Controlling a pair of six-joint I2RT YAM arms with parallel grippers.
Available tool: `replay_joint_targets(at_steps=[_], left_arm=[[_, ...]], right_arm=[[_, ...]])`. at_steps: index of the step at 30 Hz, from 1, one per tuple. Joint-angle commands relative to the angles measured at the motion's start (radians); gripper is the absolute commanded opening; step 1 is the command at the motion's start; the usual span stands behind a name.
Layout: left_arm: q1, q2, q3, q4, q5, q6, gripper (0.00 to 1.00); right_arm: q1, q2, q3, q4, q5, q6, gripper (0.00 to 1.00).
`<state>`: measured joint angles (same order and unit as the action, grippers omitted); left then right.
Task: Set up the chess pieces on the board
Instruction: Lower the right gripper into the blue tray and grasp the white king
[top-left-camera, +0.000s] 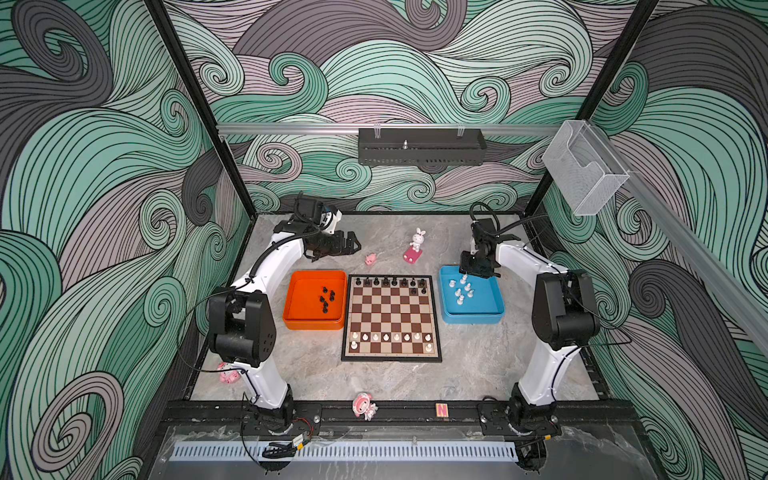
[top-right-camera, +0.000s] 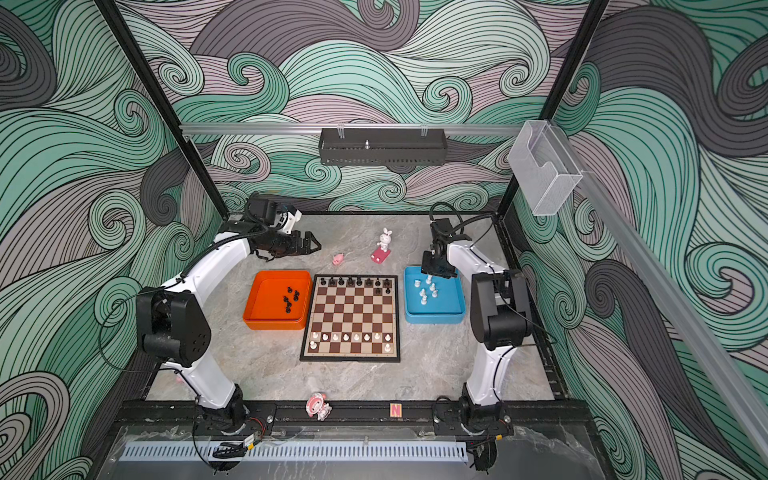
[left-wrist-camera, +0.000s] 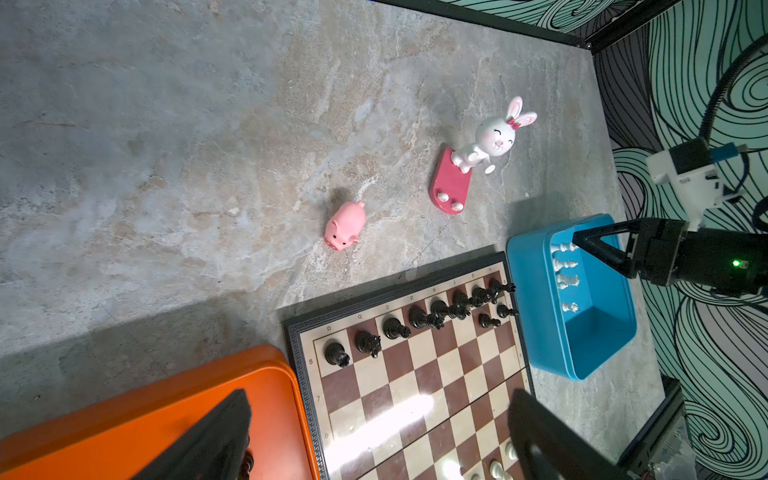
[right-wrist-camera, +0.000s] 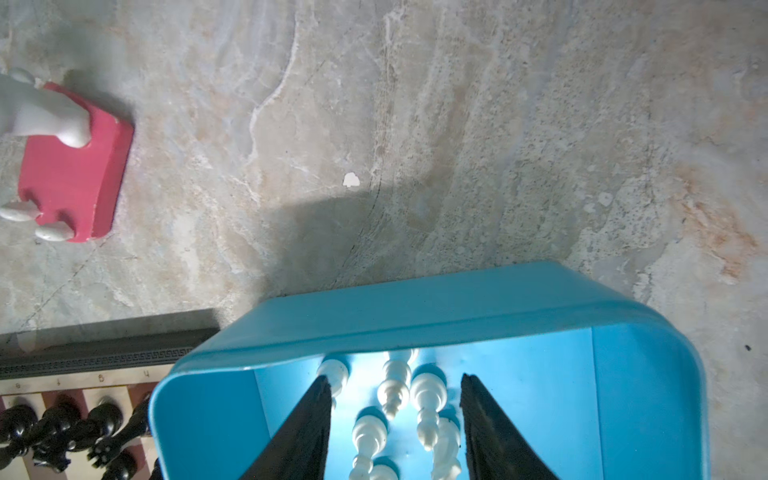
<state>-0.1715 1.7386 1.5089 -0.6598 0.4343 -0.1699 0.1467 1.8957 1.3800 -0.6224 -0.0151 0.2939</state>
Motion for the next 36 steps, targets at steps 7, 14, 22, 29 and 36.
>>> replay_joint_targets(at_steps=[7, 14, 22, 29, 36], left_arm=[[0.002, 0.016, 0.040, -0.027, 0.014, 0.000, 0.99], [0.001, 0.021, 0.041, -0.027, 0.012, 0.001, 0.99], [0.002, 0.021, 0.039, -0.027, 0.008, 0.003, 0.99], [0.002, 0.018, 0.037, -0.027, 0.004, 0.004, 0.99], [0.003, 0.017, 0.036, -0.027, 0.001, 0.004, 0.99]], right_arm=[[0.004, 0.032, 0.019, -0.037, 0.006, 0.027, 0.44], [0.013, 0.049, 0.020, -0.037, -0.008, 0.026, 0.41], [0.020, 0.064, 0.022, -0.035, -0.013, 0.030, 0.36], [0.022, 0.064, 0.027, -0.032, -0.014, 0.030, 0.29], [0.021, 0.057, 0.021, -0.033, -0.013, 0.028, 0.23]])
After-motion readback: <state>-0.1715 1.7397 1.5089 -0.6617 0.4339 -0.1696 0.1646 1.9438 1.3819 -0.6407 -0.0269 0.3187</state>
